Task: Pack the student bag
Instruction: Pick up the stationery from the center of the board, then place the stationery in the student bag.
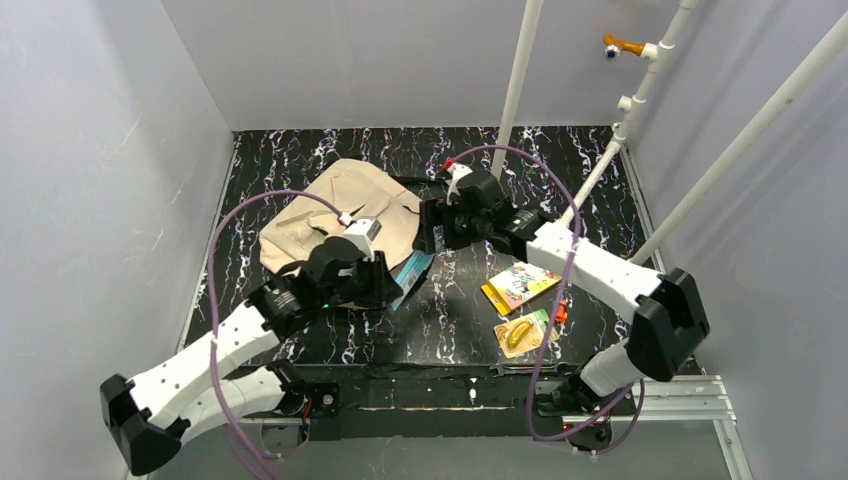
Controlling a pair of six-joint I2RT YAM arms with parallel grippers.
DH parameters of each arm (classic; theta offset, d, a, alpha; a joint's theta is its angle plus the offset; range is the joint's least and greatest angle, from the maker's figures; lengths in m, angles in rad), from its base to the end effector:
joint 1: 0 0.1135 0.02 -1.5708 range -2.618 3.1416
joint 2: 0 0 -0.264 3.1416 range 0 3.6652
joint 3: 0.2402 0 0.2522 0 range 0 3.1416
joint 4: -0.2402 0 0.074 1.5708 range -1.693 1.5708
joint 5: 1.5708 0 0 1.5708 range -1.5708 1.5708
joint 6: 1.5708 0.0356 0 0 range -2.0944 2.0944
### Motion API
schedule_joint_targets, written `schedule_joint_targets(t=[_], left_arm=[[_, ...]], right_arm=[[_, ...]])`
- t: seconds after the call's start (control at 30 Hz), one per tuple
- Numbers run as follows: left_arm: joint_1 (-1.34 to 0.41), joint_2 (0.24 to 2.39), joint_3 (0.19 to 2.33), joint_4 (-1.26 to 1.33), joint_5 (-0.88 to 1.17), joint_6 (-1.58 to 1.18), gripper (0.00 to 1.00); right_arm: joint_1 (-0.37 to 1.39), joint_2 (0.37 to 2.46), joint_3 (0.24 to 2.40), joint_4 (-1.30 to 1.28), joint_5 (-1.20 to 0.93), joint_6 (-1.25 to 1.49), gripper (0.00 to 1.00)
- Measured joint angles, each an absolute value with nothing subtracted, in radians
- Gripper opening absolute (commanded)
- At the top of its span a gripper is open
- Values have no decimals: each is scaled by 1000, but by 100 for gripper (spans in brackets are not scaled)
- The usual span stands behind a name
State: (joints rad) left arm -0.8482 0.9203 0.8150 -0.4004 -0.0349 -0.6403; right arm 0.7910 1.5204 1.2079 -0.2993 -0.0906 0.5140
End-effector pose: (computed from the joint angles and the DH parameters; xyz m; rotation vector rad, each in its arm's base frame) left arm 0.1371 -0.1536 0.3044 0.2054 2.1863 -0.8485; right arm 0.2423 0.2496 0.2961 -0.3720 2.2753 0.8107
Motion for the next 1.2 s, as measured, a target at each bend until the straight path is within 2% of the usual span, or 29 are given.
schedule_joint_targets(t=[0.17,0.3,0.33,0.5,0.63,0.8,1.03,1.1,1.2], left_arm=[[-735,805,815,-475,157,-587,0],[-623,776,815,-518,294,-568,0],[-603,775,815,-526,318,-570,0],[-513,757,749,-441,484,-645,0],[-441,767,677,-344,607,-727,0],[-402,760,640,-250,725,-789,0],[-401,738,625,-116,834,-845,0],[-401,743,620,-72,857,-862,0],[-401,748,619,-30,881,-875,0]], right_arm=[[771,1369,1190,-340,-100,356,98],[709,1255,1151,-289,-310,327,98],[659,1234,1107,-217,-418,345,98],[421,1233,807,194,-716,589,98],[411,1328,778,276,-828,678,98],[415,1335,775,366,-907,726,98],[428,1370,638,820,-998,1035,98],[434,1386,638,894,-1012,1108,95],[450,1387,638,990,-1026,1195,83]])
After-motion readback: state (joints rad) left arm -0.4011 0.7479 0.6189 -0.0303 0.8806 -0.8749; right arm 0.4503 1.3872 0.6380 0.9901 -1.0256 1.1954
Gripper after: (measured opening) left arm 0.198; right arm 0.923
